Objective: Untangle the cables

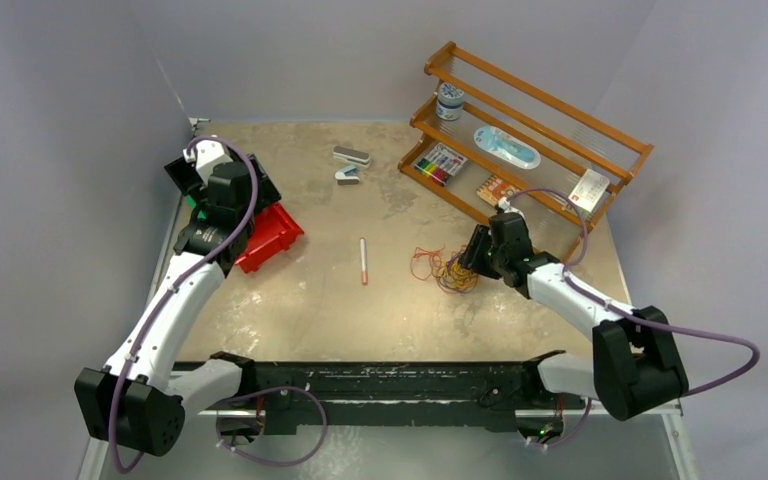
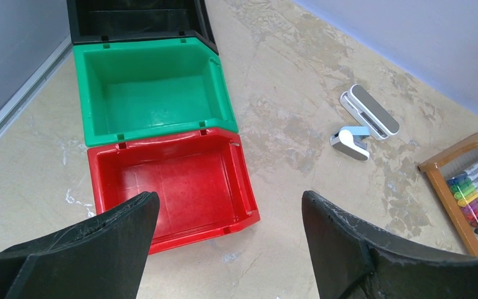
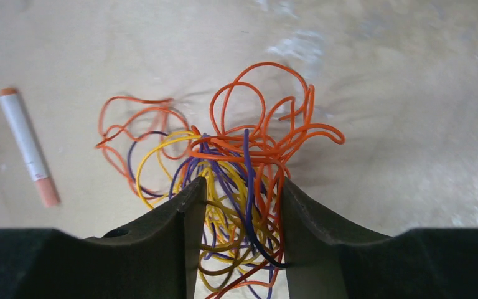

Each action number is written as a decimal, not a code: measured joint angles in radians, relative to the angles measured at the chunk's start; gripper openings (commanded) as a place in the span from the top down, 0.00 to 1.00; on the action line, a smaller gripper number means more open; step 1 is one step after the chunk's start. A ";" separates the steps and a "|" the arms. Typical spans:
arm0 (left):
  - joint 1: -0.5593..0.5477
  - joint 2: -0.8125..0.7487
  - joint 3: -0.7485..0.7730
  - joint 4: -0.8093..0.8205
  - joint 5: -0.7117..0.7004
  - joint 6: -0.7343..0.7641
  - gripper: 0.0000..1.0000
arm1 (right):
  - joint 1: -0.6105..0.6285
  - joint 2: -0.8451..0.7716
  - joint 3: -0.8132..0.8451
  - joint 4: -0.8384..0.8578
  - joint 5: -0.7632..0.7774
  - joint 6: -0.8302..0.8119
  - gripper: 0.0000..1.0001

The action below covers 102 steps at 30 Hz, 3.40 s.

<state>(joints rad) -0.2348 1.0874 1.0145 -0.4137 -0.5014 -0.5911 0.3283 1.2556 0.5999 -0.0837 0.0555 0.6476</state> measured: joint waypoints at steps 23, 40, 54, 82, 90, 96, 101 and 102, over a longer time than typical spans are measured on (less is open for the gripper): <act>0.003 0.083 -0.051 0.035 0.291 0.078 0.17 | 0.228 0.358 0.318 0.232 -0.121 -0.247 0.21; -0.074 0.224 -0.042 0.026 0.105 -0.082 0.18 | 0.221 0.031 0.220 0.196 0.174 -0.275 0.18; 0.342 0.315 0.095 -0.018 -0.030 -0.254 0.21 | 0.221 0.032 0.168 0.235 0.126 -0.267 0.18; 0.457 0.753 0.383 -0.172 0.041 0.025 0.73 | 0.221 0.033 0.148 0.281 0.106 -0.294 0.18; 0.462 0.798 0.403 -0.193 0.037 0.079 0.83 | 0.221 0.029 0.137 0.285 0.106 -0.294 0.18; 0.462 0.809 0.435 -0.193 0.081 0.139 0.84 | 0.221 0.024 0.134 0.286 0.105 -0.295 0.18; 0.462 0.811 0.447 -0.171 0.138 0.199 0.87 | 0.221 0.024 0.134 0.286 0.098 -0.299 0.18; 0.462 0.813 0.453 -0.170 0.151 0.212 0.87 | 0.221 0.024 0.134 0.286 0.093 -0.301 0.18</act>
<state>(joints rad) 0.2272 1.9003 1.4673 -0.5835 -0.3508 -0.3794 0.5495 1.2793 0.7341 0.2028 0.1486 0.3470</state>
